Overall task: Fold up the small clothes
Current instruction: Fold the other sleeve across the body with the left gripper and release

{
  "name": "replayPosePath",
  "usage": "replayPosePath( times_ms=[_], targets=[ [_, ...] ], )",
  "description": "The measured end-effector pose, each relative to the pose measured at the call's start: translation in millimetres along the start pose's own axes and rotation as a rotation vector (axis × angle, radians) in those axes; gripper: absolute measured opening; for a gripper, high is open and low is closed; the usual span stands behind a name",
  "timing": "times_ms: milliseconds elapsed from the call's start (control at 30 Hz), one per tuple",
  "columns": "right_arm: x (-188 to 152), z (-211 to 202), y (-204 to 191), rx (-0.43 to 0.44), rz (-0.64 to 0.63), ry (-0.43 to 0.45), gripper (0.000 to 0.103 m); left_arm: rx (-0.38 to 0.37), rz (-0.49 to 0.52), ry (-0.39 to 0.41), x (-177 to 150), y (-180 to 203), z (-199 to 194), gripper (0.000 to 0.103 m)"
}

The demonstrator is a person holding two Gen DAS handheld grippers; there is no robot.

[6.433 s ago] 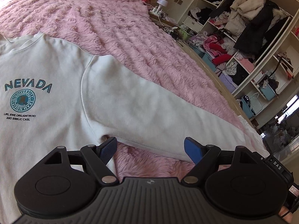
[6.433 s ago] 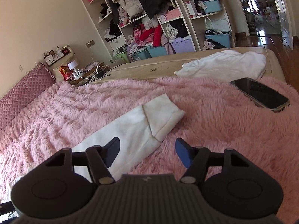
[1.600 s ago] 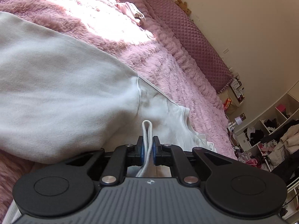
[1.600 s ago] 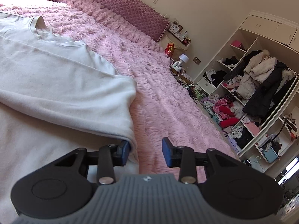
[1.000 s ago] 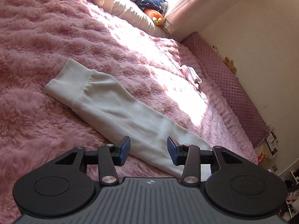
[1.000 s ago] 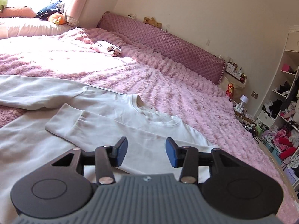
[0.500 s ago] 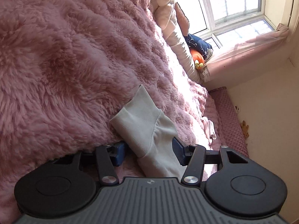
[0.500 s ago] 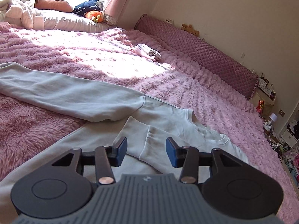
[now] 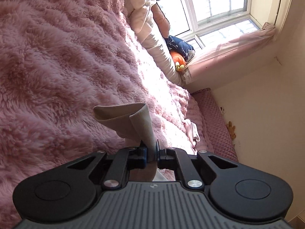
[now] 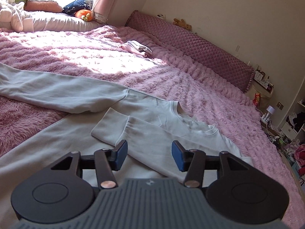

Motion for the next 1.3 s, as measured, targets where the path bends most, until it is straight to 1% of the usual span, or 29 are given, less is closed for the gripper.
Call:
replayPosePath(
  times_ms=[133, 267, 367, 467, 500, 633, 733, 800, 867, 933, 967, 1033, 1133, 1167, 1200, 1233, 1300],
  targets=[
    [-10, -12, 30, -0.038, 0.037, 0.002, 0.049, -0.132, 0.051, -0.033, -20, 57, -1, 0.009],
    [-24, -23, 60, -0.072, 0.075, -0.007, 0.049, -0.255, 0.090, -0.120, -59, 113, 5, 0.009],
    [-38, -30, 84, -0.099, 0.113, -0.017, 0.049, -0.352, 0.116, -0.204, -103, 153, 8, 0.009],
    [-54, -35, 104, -0.123, 0.145, -0.033, 0.049, -0.428, 0.146, -0.284, -150, 189, 10, 0.009],
    [-59, -37, 111, -0.132, 0.154, -0.040, 0.049, -0.454, 0.151, -0.320, -171, 199, 12, 0.009],
    [-82, -44, 139, -0.167, 0.194, -0.069, 0.049, -0.530, 0.176, -0.440, -247, 227, 14, 0.009],
    [-99, -48, 159, -0.188, 0.226, -0.093, 0.049, -0.575, 0.237, -0.500, -302, 239, 14, 0.009],
    [-110, -50, 171, -0.198, 0.241, -0.109, 0.049, -0.592, 0.271, -0.554, -341, 242, 17, 0.009],
    [-122, -50, 181, -0.209, 0.248, -0.130, 0.049, -0.584, 0.295, -0.616, -378, 240, 22, 0.009],
    [-132, -50, 189, -0.219, 0.245, -0.148, 0.049, -0.558, 0.328, -0.675, -413, 234, 30, 0.009],
    [-136, -50, 193, -0.225, 0.243, -0.155, 0.049, -0.540, 0.368, -0.691, -430, 230, 33, 0.009],
    [-144, -51, 203, -0.240, 0.247, -0.165, 0.049, -0.532, 0.453, -0.720, -461, 224, 33, 0.009],
    [-154, -51, 215, -0.257, 0.267, -0.181, 0.049, -0.514, 0.567, -0.770, -495, 221, 35, 0.010],
    [-157, -50, 218, -0.265, 0.274, -0.187, 0.050, -0.501, 0.606, -0.793, -506, 219, 32, 0.014],
    [-159, -50, 220, -0.270, 0.281, -0.193, 0.050, -0.491, 0.637, -0.815, -513, 219, 32, 0.024],
    [-161, -49, 223, -0.273, 0.293, -0.199, 0.051, -0.486, 0.667, -0.835, -517, 220, 28, 0.031],
    [-161, -49, 227, -0.283, 0.315, -0.199, 0.051, -0.496, 0.732, -0.858, -518, 223, 14, 0.037]
  ],
)
Point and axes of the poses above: each gripper's, at about its wrist camera, not at the fingertips, and z roughly the way its jaws point, y to its right, x to its top, the point moved 5 cm from there along z, roughly the way its jaws point, and after that the axes turned 7 degrees about x, right-handed, at the moved point
